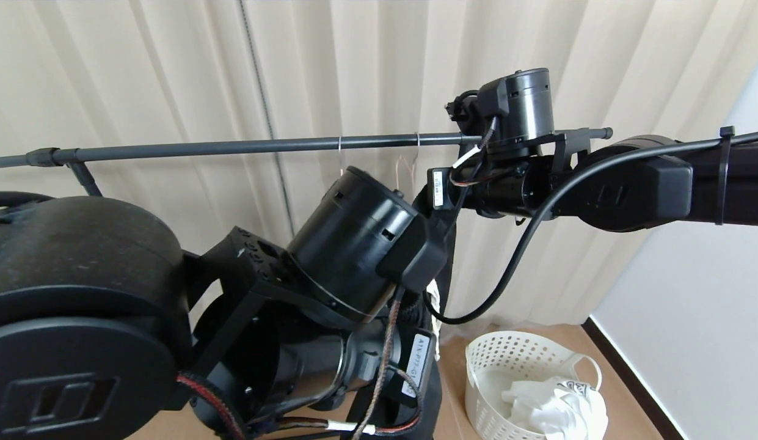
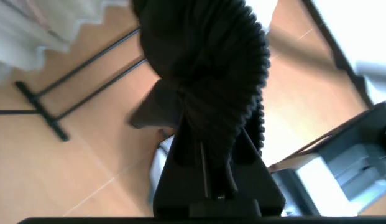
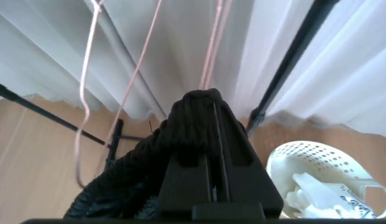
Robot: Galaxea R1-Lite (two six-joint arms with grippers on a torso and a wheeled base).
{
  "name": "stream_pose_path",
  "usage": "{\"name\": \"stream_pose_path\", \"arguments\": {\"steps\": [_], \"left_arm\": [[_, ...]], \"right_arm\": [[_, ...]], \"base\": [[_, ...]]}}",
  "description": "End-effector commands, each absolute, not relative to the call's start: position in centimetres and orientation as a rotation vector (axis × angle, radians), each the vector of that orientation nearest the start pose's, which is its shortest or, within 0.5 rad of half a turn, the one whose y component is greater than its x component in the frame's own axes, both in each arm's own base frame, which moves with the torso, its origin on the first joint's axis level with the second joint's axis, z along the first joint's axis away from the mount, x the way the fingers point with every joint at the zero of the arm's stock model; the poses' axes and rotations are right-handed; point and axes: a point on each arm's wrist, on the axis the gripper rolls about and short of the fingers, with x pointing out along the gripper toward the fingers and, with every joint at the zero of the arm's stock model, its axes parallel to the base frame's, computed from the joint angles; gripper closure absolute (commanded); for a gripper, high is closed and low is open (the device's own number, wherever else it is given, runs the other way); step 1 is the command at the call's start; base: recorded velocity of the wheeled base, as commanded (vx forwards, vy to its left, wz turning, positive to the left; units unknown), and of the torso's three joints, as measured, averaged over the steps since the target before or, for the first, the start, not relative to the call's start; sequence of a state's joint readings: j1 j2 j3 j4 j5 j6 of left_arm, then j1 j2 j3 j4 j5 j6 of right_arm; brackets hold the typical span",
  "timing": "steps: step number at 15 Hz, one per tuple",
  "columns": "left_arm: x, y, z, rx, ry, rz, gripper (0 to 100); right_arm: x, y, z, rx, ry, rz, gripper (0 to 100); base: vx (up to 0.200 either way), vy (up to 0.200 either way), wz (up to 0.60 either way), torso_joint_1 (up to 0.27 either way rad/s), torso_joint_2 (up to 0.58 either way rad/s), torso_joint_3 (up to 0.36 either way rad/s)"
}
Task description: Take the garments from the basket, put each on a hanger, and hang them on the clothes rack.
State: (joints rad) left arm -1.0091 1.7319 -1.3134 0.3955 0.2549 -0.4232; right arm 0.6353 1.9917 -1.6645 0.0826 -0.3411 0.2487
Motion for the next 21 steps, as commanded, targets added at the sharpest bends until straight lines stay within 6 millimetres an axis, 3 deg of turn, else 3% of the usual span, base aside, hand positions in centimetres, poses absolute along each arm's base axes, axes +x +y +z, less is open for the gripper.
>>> {"name": "stream_pose_path", "arguments": {"steps": [1,3,6,7,8,9,11,13,17,18,21], "left_arm": [[17.4,-27.2,21.6,0.098,0.806,-0.549,100],[17.5,-26.7,21.8,0.092,0.800,-0.532,100],[18.4,-24.4,22.8,0.059,0.778,-0.479,100],[19.5,-23.3,23.2,0.034,0.767,-0.433,100],[19.5,-23.3,23.2,0.034,0.767,-0.433,100],[21.6,-22.5,23.6,-0.003,0.744,-0.367,100],[23.8,-23.0,23.3,-0.018,0.738,-0.331,100],[26.6,-24.5,23.0,-0.034,0.717,-0.306,100],[27.7,-25.8,24.0,-0.057,0.663,-0.303,100],[27.7,-25.9,24.5,-0.067,0.648,-0.308,100],[27.8,-26.0,25.8,-0.093,0.611,-0.318,100]], "right_arm": [[33.0,23.7,24.7,0.064,0.404,0.246,100],[32.8,23.1,24.6,0.087,0.419,0.229,100],[31.1,20.3,25.1,0.096,0.434,0.189,100],[29.8,18.4,25.3,0.094,0.443,0.164,100],[29.8,18.4,25.3,0.094,0.443,0.164,100],[27.5,15.8,25.7,0.091,0.451,0.129,100],[25.5,13.7,25.5,0.088,0.461,0.101,100],[22.7,12.0,24.1,0.068,0.505,0.084,100],[21.3,11.0,21.8,0.044,0.571,0.068,100],[21.0,10.7,20.8,0.027,0.602,0.057,0],[19.6,10.0,18.7,-0.024,0.671,0.057,0]], "base": [[0.000,0.000,0.00,0.000,0.00,0.000],[0.000,0.000,0.00,0.000,0.00,0.000],[0.000,0.000,0.00,0.000,0.00,0.000],[0.000,0.000,0.00,0.000,0.00,0.000],[0.000,0.000,0.00,0.000,0.00,0.000],[0.000,0.000,0.00,0.000,0.00,0.000],[0.000,0.000,0.00,0.000,0.00,0.000],[0.000,0.000,0.00,0.000,0.00,0.000],[0.000,0.000,0.00,0.000,0.00,0.000],[0.000,0.000,0.00,0.000,0.00,0.000],[0.000,0.000,0.00,0.000,0.00,0.000]]}}
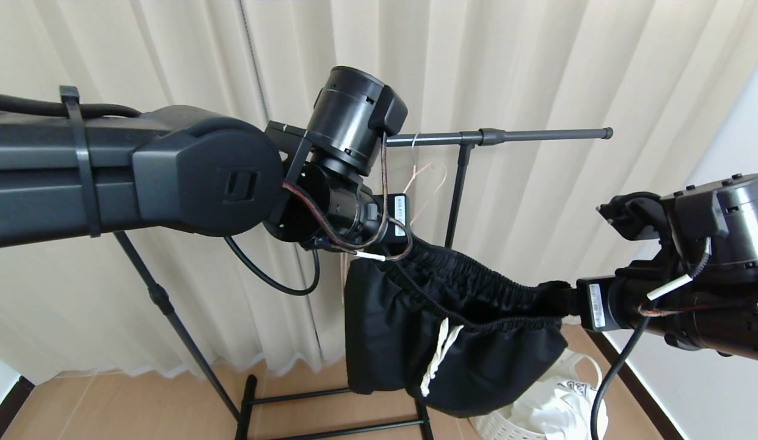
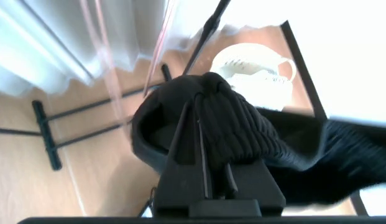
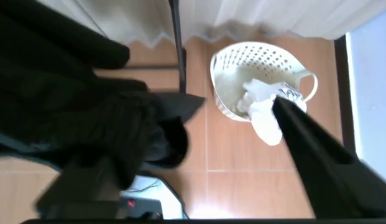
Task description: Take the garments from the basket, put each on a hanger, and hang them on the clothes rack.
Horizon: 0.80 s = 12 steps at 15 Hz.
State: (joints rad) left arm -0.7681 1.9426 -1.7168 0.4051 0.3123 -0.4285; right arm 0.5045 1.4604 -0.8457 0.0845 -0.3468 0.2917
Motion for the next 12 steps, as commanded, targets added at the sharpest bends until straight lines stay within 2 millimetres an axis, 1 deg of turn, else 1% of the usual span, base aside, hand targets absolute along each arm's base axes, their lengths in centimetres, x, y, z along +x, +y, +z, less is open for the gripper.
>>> {"name": "stream_pose_path", "arguments": {"steps": [1,2,3,4,5,7,9,11,12], "left_arm": [[27.7,-26.0,26.1,-0.097,0.604,-0.323,100],[27.2,-26.5,26.8,-0.104,0.582,-0.347,100],[27.1,-26.6,27.2,-0.107,0.570,-0.354,100],[27.0,-26.7,27.4,-0.107,0.563,-0.361,100],[26.7,-27.0,27.7,-0.110,0.557,-0.373,100],[26.4,-27.3,27.7,-0.096,0.554,-0.388,100],[26.4,-27.4,27.7,-0.091,0.554,-0.390,100],[26.4,-27.4,27.5,-0.085,0.558,-0.391,100],[26.3,-27.3,27.6,-0.084,0.557,-0.390,100]], "right_arm": [[19.4,9.9,18.3,-0.041,0.686,0.061,0],[18.7,9.8,17.3,-0.091,0.718,0.089,0],[18.2,10.3,16.6,-0.124,0.742,0.147,0],[18.0,10.7,16.2,-0.129,0.754,0.183,0],[17.5,11.3,15.4,-0.139,0.780,0.249,0],[17.2,12.0,14.5,-0.148,0.797,0.367,0],[17.6,12.6,14.3,-0.129,0.776,0.473,0],[18.1,13.7,14.9,-0.078,0.699,0.582,0],[18.6,14.2,14.9,-0.067,0.683,0.610,0]], "base": [[0.000,0.000,0.00,0.000,0.00,0.000],[0.000,0.000,0.00,0.000,0.00,0.000],[0.000,0.000,0.00,0.000,0.00,0.000],[0.000,0.000,0.00,0.000,0.00,0.000],[0.000,0.000,0.00,0.000,0.00,0.000],[0.000,0.000,0.00,0.000,0.00,0.000],[0.000,0.000,0.00,0.000,0.00,0.000],[0.000,0.000,0.00,0.000,0.00,0.000],[0.000,0.000,0.00,0.000,0.00,0.000]]}}
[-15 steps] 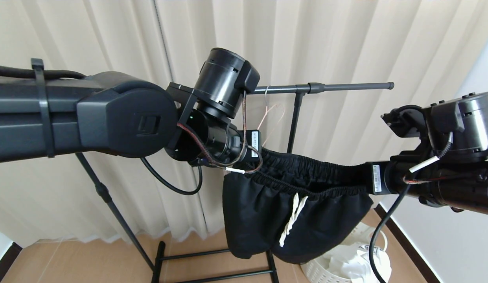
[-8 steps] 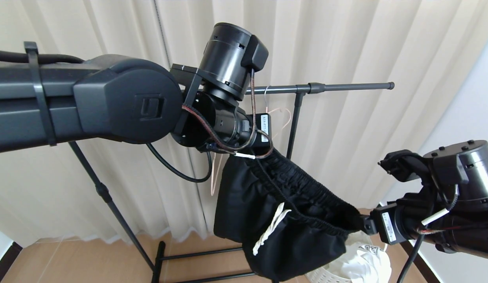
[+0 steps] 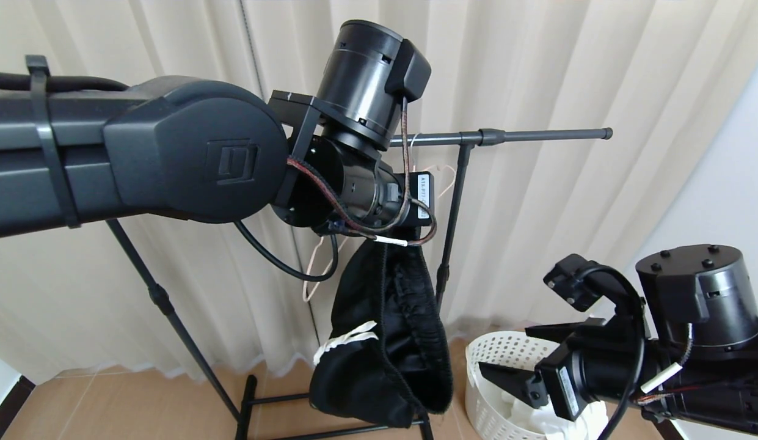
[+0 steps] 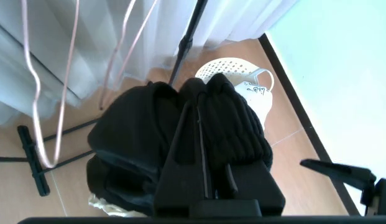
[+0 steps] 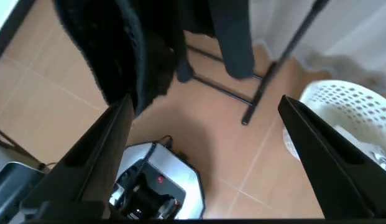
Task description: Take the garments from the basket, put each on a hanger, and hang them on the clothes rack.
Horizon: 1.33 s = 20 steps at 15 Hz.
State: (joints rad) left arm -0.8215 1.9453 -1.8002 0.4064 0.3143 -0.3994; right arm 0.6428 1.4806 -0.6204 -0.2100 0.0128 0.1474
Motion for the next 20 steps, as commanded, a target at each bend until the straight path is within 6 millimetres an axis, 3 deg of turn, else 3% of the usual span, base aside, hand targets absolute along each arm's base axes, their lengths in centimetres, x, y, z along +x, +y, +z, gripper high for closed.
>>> {"name": "stream_pose_path", "arguments": {"steps": [1,7,10,14,15,20], "left_arm": [[26.3,-27.3,27.5,-0.082,0.559,-0.391,100],[26.0,-27.5,27.7,-0.062,0.551,-0.407,100],[25.8,-27.6,27.8,-0.060,0.549,-0.414,100],[25.8,-27.5,27.6,-0.058,0.554,-0.413,100],[25.8,-27.5,27.5,-0.054,0.559,-0.412,100],[25.9,-27.0,26.0,-0.022,0.606,-0.391,100]], "right_arm": [[19.6,14.8,14.8,-0.059,0.658,0.637,0],[23.8,16.1,12.6,-0.084,0.600,0.677,0],[26.5,15.2,10.8,-0.064,0.643,0.599,0],[27.2,14.3,10.7,-0.073,0.603,0.580,0],[27.2,14.3,10.8,-0.072,0.600,0.580,100],[24.9,12.6,12.6,-0.062,0.552,0.560,100]], "base": [[0.000,0.000,0.00,0.000,0.00,0.000],[0.000,0.000,0.00,0.000,0.00,0.000],[0.000,0.000,0.00,0.000,0.00,0.000],[0.000,0.000,0.00,0.000,0.00,0.000],[0.000,0.000,0.00,0.000,0.00,0.000],[0.000,0.000,0.00,0.000,0.00,0.000]]}}
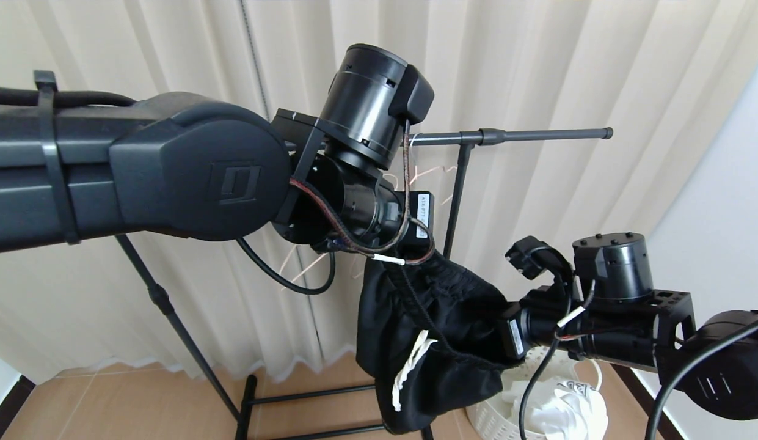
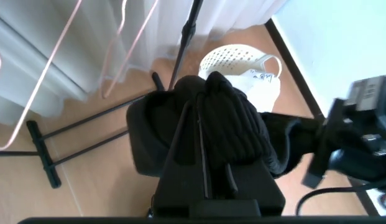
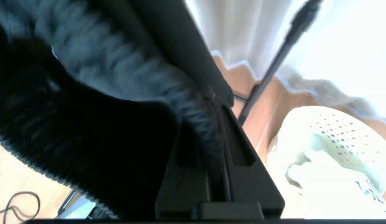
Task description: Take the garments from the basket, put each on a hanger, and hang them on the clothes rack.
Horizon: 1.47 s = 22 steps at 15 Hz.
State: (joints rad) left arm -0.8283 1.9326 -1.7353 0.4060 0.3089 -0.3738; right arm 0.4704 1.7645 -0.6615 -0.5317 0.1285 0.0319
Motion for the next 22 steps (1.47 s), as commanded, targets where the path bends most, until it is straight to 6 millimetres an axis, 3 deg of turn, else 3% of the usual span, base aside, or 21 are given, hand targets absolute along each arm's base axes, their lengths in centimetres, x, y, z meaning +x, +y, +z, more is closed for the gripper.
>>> {"name": "stream_pose_path", "arguments": {"steps": [1,3,6,7,14,17,22], "left_arm": [[26.1,-26.8,25.5,-0.012,0.619,-0.381,100],[26.5,-26.3,23.8,0.049,0.663,-0.367,100],[26.4,-26.0,22.2,0.118,0.702,-0.365,100],[26.2,-25.8,21.9,0.136,0.711,-0.364,0],[29.2,-20.6,23.6,0.153,0.663,-0.256,0],[32.0,-20.8,22.3,0.147,0.666,-0.200,0],[38.4,-22.5,18.1,0.150,0.632,-0.057,0]], "right_arm": [[24.6,11.8,13.1,-0.054,0.539,0.540,100],[23.9,10.6,14.4,-0.044,0.500,0.503,100],[23.8,10.4,14.4,-0.044,0.493,0.456,100],[24.1,10.4,14.5,-0.053,0.480,0.417,100],[23.9,9.1,15.8,-0.045,0.432,0.355,100],[23.3,8.9,16.6,-0.041,0.403,0.357,100],[23.0,8.6,17.0,-0.037,0.388,0.351,100]], "base": [[0.000,0.000,0.00,0.000,0.00,0.000],[0.000,0.000,0.00,0.000,0.00,0.000],[0.000,0.000,0.00,0.000,0.00,0.000],[0.000,0.000,0.00,0.000,0.00,0.000],[0.000,0.000,0.00,0.000,0.00,0.000],[0.000,0.000,0.00,0.000,0.00,0.000],[0.000,0.000,0.00,0.000,0.00,0.000]]}}
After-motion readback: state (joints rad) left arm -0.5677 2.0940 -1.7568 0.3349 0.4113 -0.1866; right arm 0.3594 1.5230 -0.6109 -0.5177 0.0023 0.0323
